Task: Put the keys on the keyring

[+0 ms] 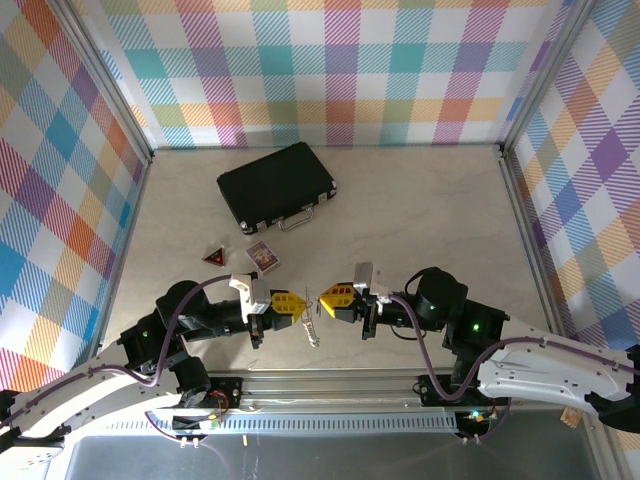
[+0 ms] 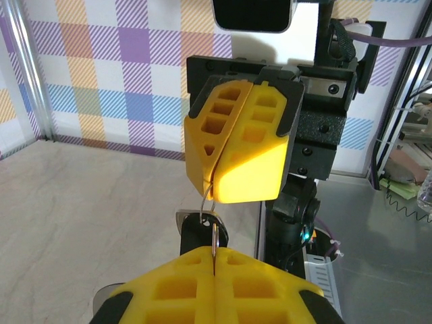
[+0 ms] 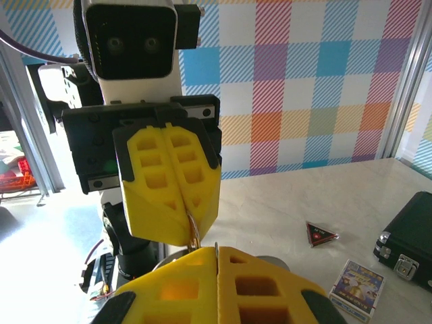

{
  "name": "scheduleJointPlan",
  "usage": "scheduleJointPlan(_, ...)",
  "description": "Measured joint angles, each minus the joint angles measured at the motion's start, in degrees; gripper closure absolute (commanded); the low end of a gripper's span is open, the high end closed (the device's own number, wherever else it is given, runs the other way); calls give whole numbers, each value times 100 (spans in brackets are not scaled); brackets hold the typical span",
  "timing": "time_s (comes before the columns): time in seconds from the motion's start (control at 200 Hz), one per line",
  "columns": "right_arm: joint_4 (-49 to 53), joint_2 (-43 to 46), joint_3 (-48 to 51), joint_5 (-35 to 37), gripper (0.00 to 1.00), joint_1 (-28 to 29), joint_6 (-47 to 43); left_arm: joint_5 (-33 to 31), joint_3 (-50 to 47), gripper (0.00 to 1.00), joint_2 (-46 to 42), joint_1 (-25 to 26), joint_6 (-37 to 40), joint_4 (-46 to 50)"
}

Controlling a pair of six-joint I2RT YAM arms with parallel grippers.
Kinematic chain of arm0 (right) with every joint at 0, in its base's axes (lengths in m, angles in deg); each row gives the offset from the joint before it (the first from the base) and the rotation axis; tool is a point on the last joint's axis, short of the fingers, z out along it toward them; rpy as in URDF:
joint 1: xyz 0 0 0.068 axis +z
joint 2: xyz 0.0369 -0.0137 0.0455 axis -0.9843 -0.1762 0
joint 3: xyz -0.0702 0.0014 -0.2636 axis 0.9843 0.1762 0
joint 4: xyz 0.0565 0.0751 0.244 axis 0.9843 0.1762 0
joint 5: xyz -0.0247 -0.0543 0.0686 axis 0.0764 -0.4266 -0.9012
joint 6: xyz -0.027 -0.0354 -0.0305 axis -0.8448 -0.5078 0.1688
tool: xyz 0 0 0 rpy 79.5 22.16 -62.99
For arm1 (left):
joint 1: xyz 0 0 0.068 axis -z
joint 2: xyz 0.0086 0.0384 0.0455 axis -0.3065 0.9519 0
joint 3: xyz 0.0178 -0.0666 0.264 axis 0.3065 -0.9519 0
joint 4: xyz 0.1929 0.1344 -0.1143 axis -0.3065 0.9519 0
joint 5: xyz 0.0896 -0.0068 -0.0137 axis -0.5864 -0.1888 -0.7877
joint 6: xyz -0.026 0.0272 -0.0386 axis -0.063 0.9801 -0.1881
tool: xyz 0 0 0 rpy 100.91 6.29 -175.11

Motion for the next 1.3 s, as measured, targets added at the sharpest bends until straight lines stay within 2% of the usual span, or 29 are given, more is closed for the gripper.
scheduleJointPlan(0.445, -103, -205, 2, -175, 100, 0, 120, -46, -11, 100, 0, 0, 0, 0)
scheduleJointPlan(1.3, -114, -44, 2, -168, 100, 0, 243, -103, -11, 100, 0, 0, 0, 0)
